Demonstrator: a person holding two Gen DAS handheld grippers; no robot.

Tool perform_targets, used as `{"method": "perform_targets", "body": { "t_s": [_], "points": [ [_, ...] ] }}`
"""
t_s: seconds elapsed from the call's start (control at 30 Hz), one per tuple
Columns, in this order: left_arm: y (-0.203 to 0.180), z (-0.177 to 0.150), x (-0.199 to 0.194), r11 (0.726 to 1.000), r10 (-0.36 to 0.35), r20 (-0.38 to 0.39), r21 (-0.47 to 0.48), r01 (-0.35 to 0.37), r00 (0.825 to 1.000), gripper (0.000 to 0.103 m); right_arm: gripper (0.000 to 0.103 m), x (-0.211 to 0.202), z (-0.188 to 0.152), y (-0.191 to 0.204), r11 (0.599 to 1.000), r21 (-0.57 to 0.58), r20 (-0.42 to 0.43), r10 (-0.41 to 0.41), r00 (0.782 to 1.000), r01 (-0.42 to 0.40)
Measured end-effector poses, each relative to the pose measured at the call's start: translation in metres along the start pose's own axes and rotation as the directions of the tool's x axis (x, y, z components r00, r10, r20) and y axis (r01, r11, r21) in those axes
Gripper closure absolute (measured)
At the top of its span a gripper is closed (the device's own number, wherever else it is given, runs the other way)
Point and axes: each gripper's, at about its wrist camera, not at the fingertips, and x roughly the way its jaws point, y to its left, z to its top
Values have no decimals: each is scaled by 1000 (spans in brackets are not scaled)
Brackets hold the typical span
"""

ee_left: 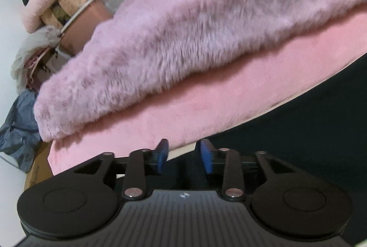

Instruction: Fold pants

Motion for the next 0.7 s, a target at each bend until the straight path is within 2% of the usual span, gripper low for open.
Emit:
{"method": "perform_targets", "body": {
  "t_s": [0.07,0.13,0.2,0.23,0.27,0.33,0.43,0.53,0.6,0.63,0.67,0.7],
  "points": [
    [1,0,-21,1000,-24,18,-16,24,1000,62,34,-24,-8,-17,995,92,36,20,999,-23],
    [-5,-2,-45,993,-106,45,-41,108,993,62,34,-49,-24,-37,972,229,52,35,998,-46],
    [-15,-8,-65,981,-184,65,-54,188,981,62,34,-73,-50,-56,916,391,71,62,996,-85],
    [-21,-12,-73,974,-217,73,-57,221,973,65,34,-83,-66,-65,871,480,73,76,994,-102],
    [-28,-16,-79,968,-237,79,-62,242,968,72,34,-91,-82,-72,816,565,76,92,993,-119],
    [-41,-25,-86,958,-272,88,-68,278,958,77,34,-102,-121,-82,666,728,90,140,986,-161],
    [-57,-33,-85,945,-305,58,-107,310,951,82,36,-101,-166,-91,447,872,127,184,975,-198],
    [-67,-39,-78,936,-322,8,-145,320,947,86,40,-89,-192,-93,277,933,175,202,964,-228],
    [-71,-42,-73,930,-336,-32,-170,326,941,91,49,-80,-203,-92,164,953,218,210,953,-254],
    [-74,-44,-74,931,-328,-27,-175,319,944,92,51,-75,-206,-91,114,956,243,213,946,-271],
    [-76,-44,-75,934,-321,-27,-176,312,947,93,57,-69,-206,-89,81,959,251,212,944,-273],
    [-77,-44,-75,935,-319,-30,-174,309,947,95,68,-64,-207,-86,56,963,246,211,946,-263]
  ]
}}
